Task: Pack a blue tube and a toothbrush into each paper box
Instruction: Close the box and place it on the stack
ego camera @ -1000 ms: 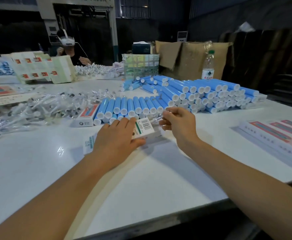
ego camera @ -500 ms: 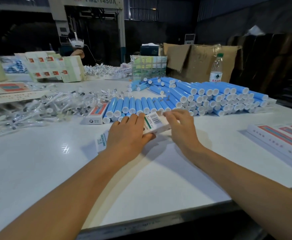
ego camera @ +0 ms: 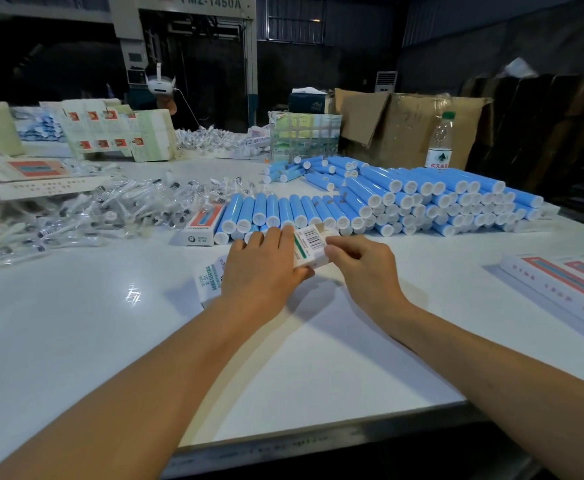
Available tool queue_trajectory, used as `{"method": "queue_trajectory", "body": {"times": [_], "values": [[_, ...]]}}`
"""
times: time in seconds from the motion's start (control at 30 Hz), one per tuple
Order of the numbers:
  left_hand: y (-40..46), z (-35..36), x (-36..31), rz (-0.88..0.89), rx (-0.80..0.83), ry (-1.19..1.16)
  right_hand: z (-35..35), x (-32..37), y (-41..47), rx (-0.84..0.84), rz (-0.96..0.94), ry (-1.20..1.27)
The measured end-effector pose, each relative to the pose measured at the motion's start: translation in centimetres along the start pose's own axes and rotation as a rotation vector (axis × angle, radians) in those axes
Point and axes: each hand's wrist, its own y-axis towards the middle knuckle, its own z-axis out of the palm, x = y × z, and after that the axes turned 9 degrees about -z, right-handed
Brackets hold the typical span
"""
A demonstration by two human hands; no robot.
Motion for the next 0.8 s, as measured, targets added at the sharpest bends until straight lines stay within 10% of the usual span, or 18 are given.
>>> {"method": "queue_trajectory", "body": {"times": [0.8], "values": [[-0.88, 0.39, -0.80, 0.067, -0.086, 0.077, 0.33, 0.63, 0.13, 0.165, -0.082, -0.334]]}}
